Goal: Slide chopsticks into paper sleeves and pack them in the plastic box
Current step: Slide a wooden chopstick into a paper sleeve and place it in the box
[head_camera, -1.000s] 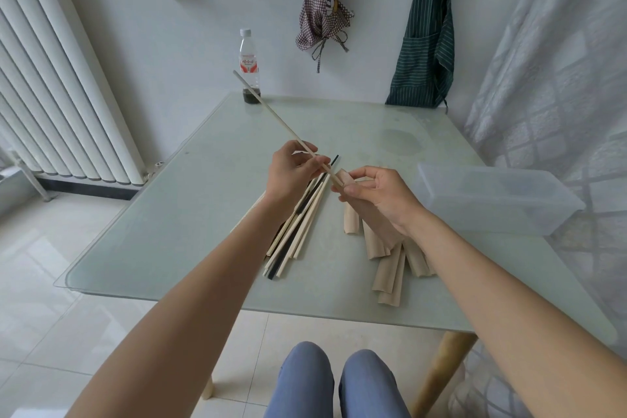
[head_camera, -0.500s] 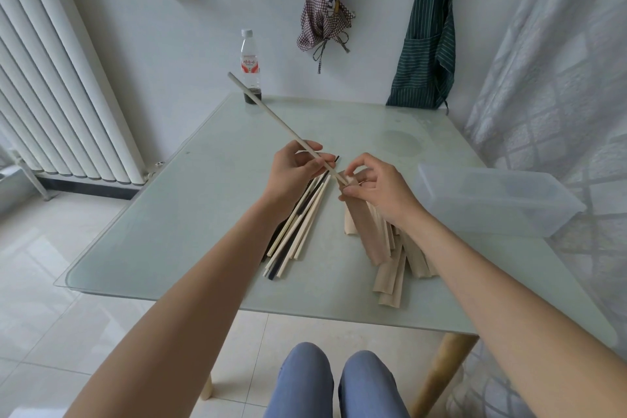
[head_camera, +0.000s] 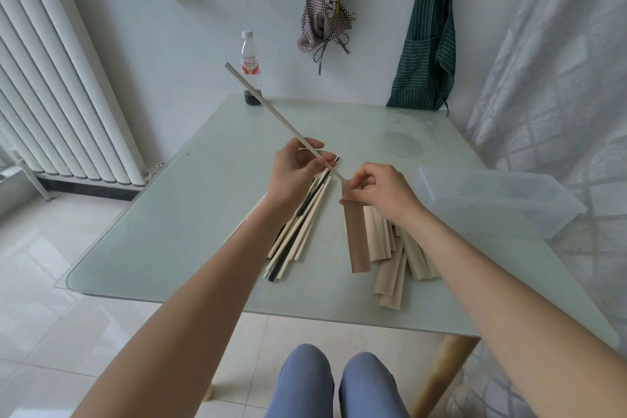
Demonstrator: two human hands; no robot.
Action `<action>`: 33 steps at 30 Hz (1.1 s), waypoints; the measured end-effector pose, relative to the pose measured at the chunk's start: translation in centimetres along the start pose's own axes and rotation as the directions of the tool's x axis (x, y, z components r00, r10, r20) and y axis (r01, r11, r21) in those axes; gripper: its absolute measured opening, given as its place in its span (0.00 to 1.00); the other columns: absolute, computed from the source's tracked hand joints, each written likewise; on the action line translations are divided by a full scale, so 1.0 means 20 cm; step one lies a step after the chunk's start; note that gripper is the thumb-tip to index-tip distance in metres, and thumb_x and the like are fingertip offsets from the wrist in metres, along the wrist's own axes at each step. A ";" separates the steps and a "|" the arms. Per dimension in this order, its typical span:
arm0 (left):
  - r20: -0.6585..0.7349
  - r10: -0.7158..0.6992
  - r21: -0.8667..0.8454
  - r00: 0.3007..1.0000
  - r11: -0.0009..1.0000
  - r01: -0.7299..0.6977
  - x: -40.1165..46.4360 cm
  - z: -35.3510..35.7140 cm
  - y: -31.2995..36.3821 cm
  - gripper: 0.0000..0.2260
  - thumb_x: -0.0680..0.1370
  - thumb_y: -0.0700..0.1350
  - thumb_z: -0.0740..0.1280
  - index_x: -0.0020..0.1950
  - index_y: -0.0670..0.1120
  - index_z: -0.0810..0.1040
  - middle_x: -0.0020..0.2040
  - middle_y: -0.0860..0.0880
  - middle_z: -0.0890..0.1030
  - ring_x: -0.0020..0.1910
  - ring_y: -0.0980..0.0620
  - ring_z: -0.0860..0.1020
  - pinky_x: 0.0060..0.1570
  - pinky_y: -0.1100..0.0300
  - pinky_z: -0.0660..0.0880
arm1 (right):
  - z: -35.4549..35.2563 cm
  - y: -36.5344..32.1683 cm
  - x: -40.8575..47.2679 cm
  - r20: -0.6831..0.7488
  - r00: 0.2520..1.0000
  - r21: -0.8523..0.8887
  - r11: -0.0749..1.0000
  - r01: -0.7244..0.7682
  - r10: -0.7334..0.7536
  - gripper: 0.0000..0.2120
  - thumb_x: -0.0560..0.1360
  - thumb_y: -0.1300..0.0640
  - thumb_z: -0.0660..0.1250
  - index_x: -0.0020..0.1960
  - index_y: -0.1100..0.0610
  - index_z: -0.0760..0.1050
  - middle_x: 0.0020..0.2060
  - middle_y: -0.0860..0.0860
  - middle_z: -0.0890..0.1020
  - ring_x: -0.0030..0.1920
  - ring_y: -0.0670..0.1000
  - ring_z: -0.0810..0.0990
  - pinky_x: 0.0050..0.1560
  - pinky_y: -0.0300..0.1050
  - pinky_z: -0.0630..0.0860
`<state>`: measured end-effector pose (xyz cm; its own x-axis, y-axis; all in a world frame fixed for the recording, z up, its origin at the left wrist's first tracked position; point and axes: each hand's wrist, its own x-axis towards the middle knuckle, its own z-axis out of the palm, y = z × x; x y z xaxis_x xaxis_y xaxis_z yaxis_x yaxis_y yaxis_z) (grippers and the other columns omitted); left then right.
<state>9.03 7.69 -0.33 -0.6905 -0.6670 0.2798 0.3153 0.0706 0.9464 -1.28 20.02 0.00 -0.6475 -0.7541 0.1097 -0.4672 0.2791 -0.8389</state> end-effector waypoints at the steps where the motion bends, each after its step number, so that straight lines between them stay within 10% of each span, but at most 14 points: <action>1: -0.001 0.004 0.001 1.000 1.000 -0.004 0.00 0.00 0.00 0.08 0.76 0.30 0.64 0.53 0.39 0.72 0.42 0.44 0.82 0.39 0.56 0.83 0.45 0.65 0.78 | 0.00 0.00 0.00 0.004 1.000 -0.001 1.000 -0.006 0.006 0.12 0.66 0.67 0.75 0.37 0.57 0.73 0.40 0.61 0.84 0.43 0.56 0.84 0.52 0.51 0.79; 16: 0.066 -0.107 0.058 0.992 0.993 0.103 0.01 0.01 -0.01 0.07 0.77 0.30 0.62 0.52 0.39 0.72 0.40 0.45 0.81 0.36 0.56 0.82 0.45 0.63 0.78 | -0.01 -0.01 -0.01 0.060 0.996 -0.089 0.993 0.077 -0.072 0.13 0.65 0.65 0.76 0.35 0.53 0.73 0.37 0.52 0.81 0.46 0.58 0.83 0.52 0.52 0.78; 23: 0.155 -0.137 0.210 0.978 0.972 0.103 0.04 0.00 0.03 0.09 0.77 0.29 0.60 0.55 0.38 0.71 0.40 0.44 0.81 0.37 0.53 0.81 0.42 0.65 0.78 | 0.01 -0.03 -0.02 0.087 0.993 -0.087 0.993 0.082 -0.075 0.13 0.65 0.67 0.75 0.35 0.53 0.74 0.35 0.48 0.79 0.40 0.52 0.80 0.40 0.31 0.74; 33: 0.141 -0.123 0.255 0.982 0.963 0.085 0.03 0.01 0.06 0.11 0.76 0.27 0.58 0.54 0.38 0.71 0.41 0.41 0.81 0.39 0.50 0.82 0.45 0.63 0.79 | 0.02 -0.02 0.00 0.060 0.996 -0.105 0.992 0.066 -0.060 0.11 0.67 0.63 0.75 0.35 0.51 0.75 0.34 0.46 0.79 0.39 0.50 0.78 0.46 0.46 0.78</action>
<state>8.90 7.42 1.01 -0.8089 -0.5595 0.1807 0.0792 0.2009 0.9764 -0.82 19.73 0.21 -0.5809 -0.8040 0.1272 -0.5698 0.2900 -0.7690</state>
